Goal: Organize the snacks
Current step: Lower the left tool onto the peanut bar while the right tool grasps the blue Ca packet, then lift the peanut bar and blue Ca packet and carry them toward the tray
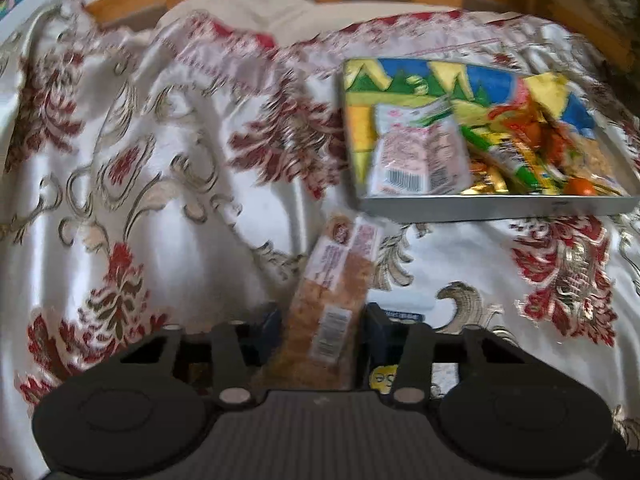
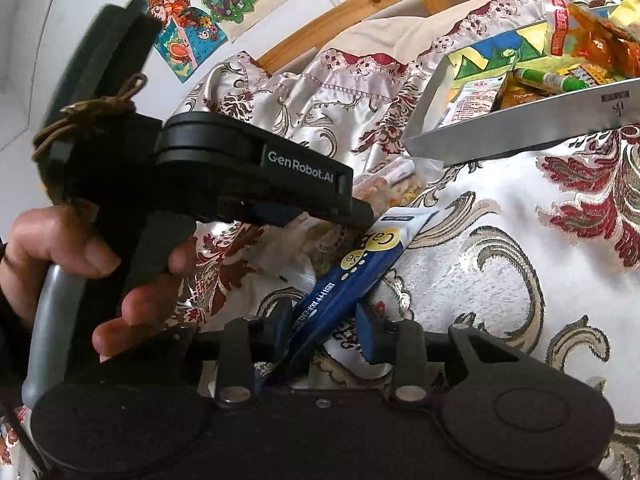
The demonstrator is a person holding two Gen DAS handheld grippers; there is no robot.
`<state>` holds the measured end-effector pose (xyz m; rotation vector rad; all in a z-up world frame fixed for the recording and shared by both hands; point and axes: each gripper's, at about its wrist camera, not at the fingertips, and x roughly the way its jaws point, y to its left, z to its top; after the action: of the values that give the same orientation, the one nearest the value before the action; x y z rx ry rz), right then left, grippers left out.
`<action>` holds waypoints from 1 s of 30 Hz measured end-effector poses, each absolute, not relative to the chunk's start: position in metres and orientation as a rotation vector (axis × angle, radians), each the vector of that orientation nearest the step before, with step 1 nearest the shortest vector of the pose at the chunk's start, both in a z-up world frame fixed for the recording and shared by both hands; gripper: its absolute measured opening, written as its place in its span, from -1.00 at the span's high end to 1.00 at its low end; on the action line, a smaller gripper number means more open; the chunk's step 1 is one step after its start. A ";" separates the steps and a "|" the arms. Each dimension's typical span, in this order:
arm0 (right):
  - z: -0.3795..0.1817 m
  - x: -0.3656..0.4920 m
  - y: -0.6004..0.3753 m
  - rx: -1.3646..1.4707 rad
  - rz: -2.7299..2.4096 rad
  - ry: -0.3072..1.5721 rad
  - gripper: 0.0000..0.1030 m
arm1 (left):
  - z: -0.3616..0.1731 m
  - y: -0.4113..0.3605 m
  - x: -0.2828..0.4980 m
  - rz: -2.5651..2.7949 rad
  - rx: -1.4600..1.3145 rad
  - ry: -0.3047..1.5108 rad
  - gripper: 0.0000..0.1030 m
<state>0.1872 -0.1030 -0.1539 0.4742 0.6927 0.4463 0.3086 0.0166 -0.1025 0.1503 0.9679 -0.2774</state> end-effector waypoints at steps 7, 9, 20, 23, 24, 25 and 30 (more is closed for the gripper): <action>-0.145 0.180 -0.103 0.411 0.429 0.675 0.60 | -0.099 0.027 0.302 -0.264 0.069 0.978 0.17; -0.138 0.176 -0.109 0.390 0.412 0.685 0.63 | -0.096 0.028 0.297 -0.257 0.062 0.989 0.18; -0.101 0.137 -0.172 0.140 0.356 0.798 0.88 | -0.090 0.015 0.237 -0.305 -0.061 1.020 0.21; -0.103 0.120 -0.187 0.065 0.356 0.824 0.88 | -0.089 0.004 0.216 -0.329 -0.071 1.009 0.21; -0.105 0.116 -0.190 0.058 0.352 0.824 0.88 | -0.090 0.000 0.212 -0.334 -0.071 1.012 0.21; -0.107 0.113 -0.192 0.061 0.348 0.819 0.86 | -0.092 -0.005 0.208 -0.343 -0.063 1.012 0.22; -0.112 0.110 -0.190 0.072 0.359 0.786 0.61 | -0.096 -0.021 0.201 -0.342 0.036 0.989 0.20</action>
<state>0.1103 -0.1897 -0.1117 0.0725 0.7864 0.3586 0.2005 -0.0208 -0.0962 0.0363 0.9888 -0.3416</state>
